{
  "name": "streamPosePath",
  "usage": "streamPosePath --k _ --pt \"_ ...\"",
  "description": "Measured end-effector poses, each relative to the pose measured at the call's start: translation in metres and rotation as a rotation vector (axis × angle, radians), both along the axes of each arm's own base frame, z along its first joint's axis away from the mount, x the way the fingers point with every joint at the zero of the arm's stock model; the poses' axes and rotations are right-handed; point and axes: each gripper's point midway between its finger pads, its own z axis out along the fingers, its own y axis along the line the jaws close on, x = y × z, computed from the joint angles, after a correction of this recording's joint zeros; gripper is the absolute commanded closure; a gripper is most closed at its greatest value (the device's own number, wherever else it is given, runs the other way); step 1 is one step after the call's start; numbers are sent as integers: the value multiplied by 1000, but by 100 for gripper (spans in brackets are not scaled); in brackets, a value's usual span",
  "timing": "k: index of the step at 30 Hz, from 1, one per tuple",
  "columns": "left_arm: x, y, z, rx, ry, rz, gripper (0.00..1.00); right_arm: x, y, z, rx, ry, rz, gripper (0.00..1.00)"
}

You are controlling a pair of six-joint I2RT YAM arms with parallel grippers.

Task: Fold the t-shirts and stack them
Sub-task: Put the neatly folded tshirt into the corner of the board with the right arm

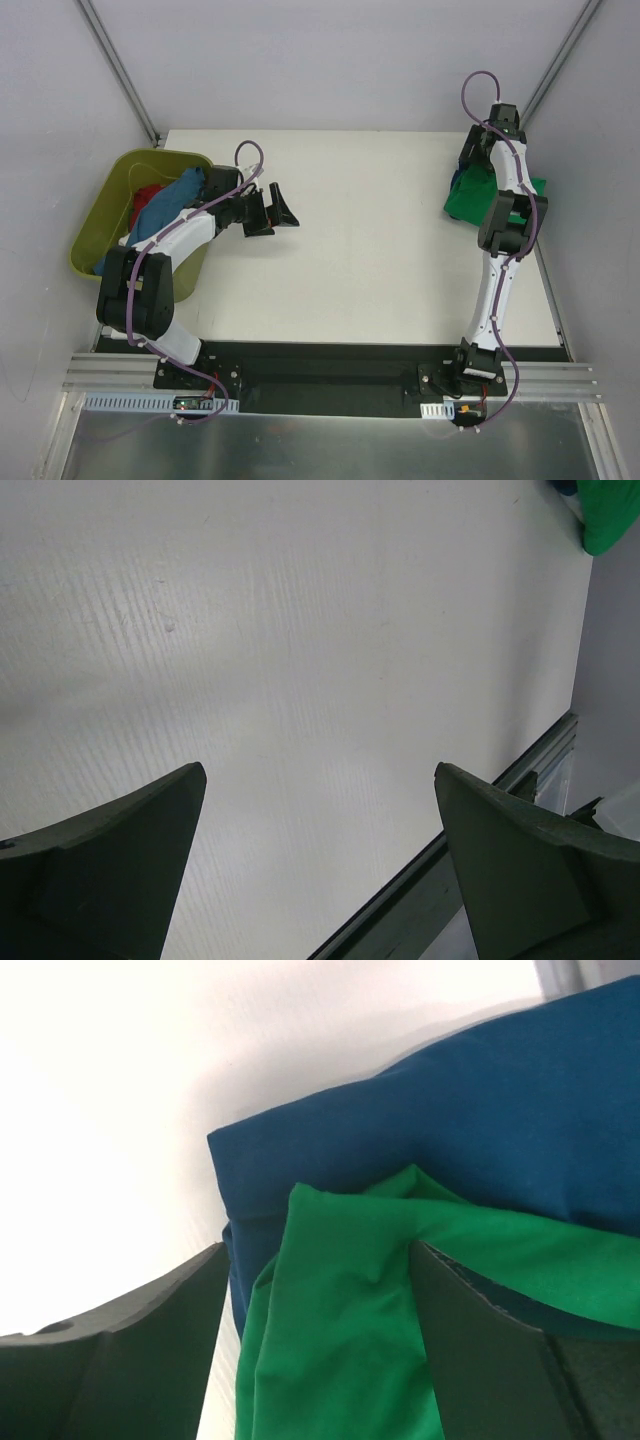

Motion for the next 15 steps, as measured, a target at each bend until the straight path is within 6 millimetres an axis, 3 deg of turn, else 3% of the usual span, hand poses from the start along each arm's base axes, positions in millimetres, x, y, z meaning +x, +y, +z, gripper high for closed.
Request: streamPosePath --k 5,9,13,15 --pt "0 0 0 1 1 0 1 0 0 -21 -11 33 -8 38" --pt "2 0 0 0 -2 0 1 -2 -4 -32 -26 56 -26 60" --pt "2 0 1 0 -3 0 1 -3 -9 -32 -35 55 -54 66" --pt "2 0 1 0 -4 0 1 -3 -10 -33 -34 53 -59 75"
